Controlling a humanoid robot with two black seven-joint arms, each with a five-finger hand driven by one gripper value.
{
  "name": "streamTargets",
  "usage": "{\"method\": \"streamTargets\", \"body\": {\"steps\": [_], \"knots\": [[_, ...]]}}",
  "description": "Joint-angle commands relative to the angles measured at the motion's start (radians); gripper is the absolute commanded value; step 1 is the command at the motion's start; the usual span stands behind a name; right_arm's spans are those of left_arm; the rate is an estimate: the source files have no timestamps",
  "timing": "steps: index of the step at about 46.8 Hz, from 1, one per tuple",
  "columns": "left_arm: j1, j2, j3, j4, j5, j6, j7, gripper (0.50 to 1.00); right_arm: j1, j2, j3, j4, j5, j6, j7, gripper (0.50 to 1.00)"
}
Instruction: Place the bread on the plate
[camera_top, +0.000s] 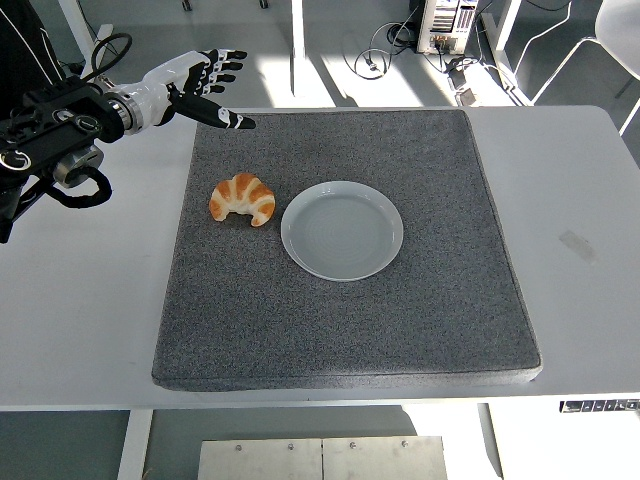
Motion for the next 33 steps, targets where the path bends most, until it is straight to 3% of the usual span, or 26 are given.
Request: {"method": "streamTargets", "body": {"steps": [1,7,16,22,33], "knots": [[-0.012,0.005,0.003,0.001,0.128,0.000,-0.005,0.983,0.000,0.000,0.000,0.000,0.000,0.000,0.000,1.000],[-0.007,0.008,0.005,0.004,0.231,0.000,-0.006,0.983,0.000,0.000,0.000,0.000,0.000,0.000,0.000,1.000],[0.008,0.008,-0.006,-0.016,0.222,-0.061,-0.054,0.983,0.000,0.000,0.000,0.000,0.000,0.000,0.000,1.000],[0.022,0.008,0.010,-0.021,0.223,-0.067,-0.049,0.983,0.000,0.000,0.000,0.000,0.000,0.000,0.000,1.000],[-0.009,0.024,0.171,-0.015,0.327,-0.049,-0.051,0.971,0.000,0.000,0.000,0.000,0.000,0.000,0.000,1.000]]}}
